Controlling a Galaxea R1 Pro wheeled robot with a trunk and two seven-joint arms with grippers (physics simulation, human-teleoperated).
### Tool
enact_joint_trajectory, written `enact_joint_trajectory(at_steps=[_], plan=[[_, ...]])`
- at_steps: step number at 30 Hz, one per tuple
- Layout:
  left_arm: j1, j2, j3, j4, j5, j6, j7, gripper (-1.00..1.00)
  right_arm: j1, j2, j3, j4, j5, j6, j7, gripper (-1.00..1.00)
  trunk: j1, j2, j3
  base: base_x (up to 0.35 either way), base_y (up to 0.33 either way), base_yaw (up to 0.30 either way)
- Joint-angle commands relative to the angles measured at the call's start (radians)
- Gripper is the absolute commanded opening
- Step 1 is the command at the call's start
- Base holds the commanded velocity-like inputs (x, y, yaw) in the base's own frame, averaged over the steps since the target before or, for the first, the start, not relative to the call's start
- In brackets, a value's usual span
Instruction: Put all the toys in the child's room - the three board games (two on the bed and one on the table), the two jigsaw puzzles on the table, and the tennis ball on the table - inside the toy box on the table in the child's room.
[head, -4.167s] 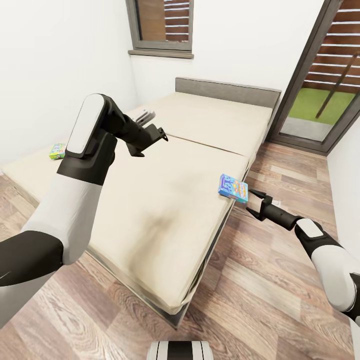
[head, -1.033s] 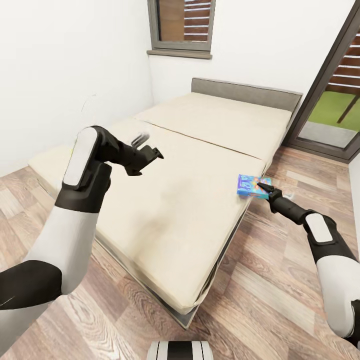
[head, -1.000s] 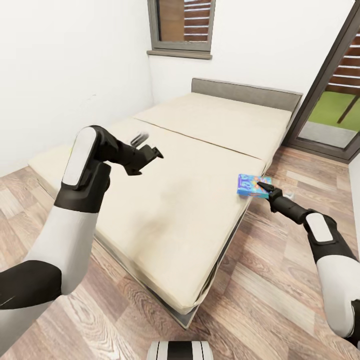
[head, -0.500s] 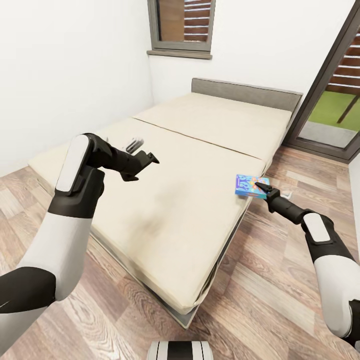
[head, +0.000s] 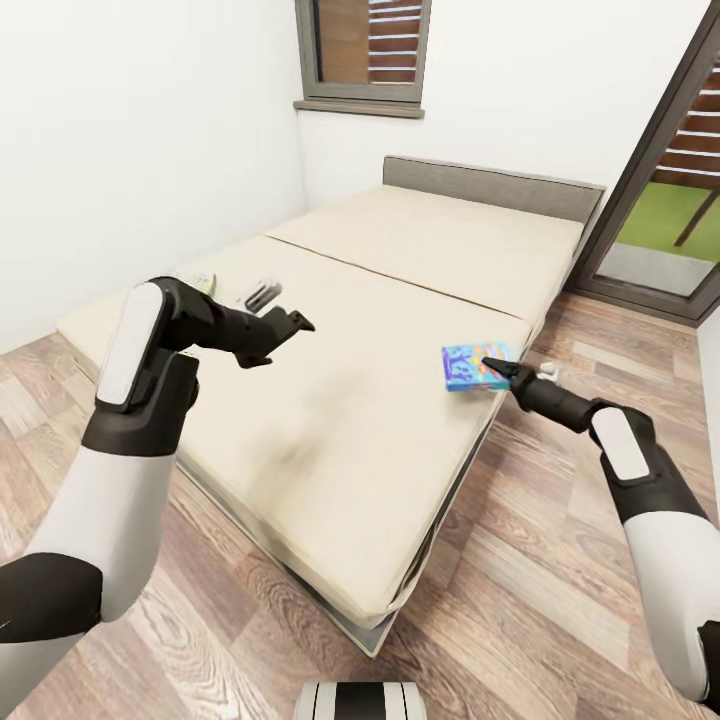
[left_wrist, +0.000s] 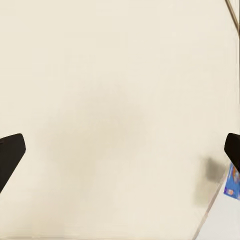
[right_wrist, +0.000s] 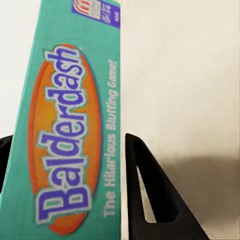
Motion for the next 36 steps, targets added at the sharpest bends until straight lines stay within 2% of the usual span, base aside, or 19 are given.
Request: enact_joint_trajectory(at_steps=[1,6,9,14,21,28,34,35,36], plan=[[0.020,0.005,0.002,-0.038,0.008,0.009,0.008,1.00,0.001,-0.002,0.029,-0.033,0.004,0.034,0.000,-1.00,0.000,0.000,-0.001,0.000,0.000,0.000],[0.075,0.007,0.024,-0.111,0.009,-0.004,0.003,1.00,0.004,-0.011,0.067,-0.106,0.010,0.096,0.000,-1.00,0.000,0.000,-0.001,0.000,0.000,0.000],[0.108,0.003,0.045,-0.132,0.010,-0.012,0.002,1.00,0.010,-0.028,0.078,-0.144,0.032,0.115,0.000,-1.00,0.000,0.000,-0.001,0.000,0.000,0.000],[0.171,0.006,0.061,-0.148,0.011,-0.012,0.001,1.00,0.058,-0.055,0.083,-0.247,0.066,0.132,0.001,-1.00,0.000,0.000,-0.001,0.000,0.000,0.000],[0.218,0.001,0.072,-0.154,0.011,-0.009,0.001,1.00,0.146,-0.072,0.082,-0.423,0.080,0.141,-0.001,-1.00,-0.003,0.001,0.026,0.000,0.000,0.000],[0.261,-0.006,0.066,-0.155,0.021,-0.008,0.001,1.00,0.188,-0.073,0.086,-0.505,0.084,0.214,-0.001,-1.00,-0.006,0.003,0.053,0.000,0.000,0.000],[0.287,-0.049,0.056,-0.155,0.026,-0.006,-0.001,1.00,0.207,-0.076,0.082,-0.552,0.085,0.243,-0.001,-1.00,-0.009,0.004,0.080,0.000,0.000,-0.026],[0.292,-0.062,0.054,-0.155,0.026,-0.005,-0.002,1.00,0.209,-0.076,0.081,-0.572,0.085,0.246,-0.002,-1.00,-0.013,0.011,0.085,0.000,0.000,-0.068],[0.294,-0.065,0.053,-0.155,0.026,-0.005,-0.003,1.00,0.210,-0.076,0.081,-0.578,0.085,0.248,-0.002,-1.00,-0.017,0.018,0.089,0.000,0.000,-0.074]])
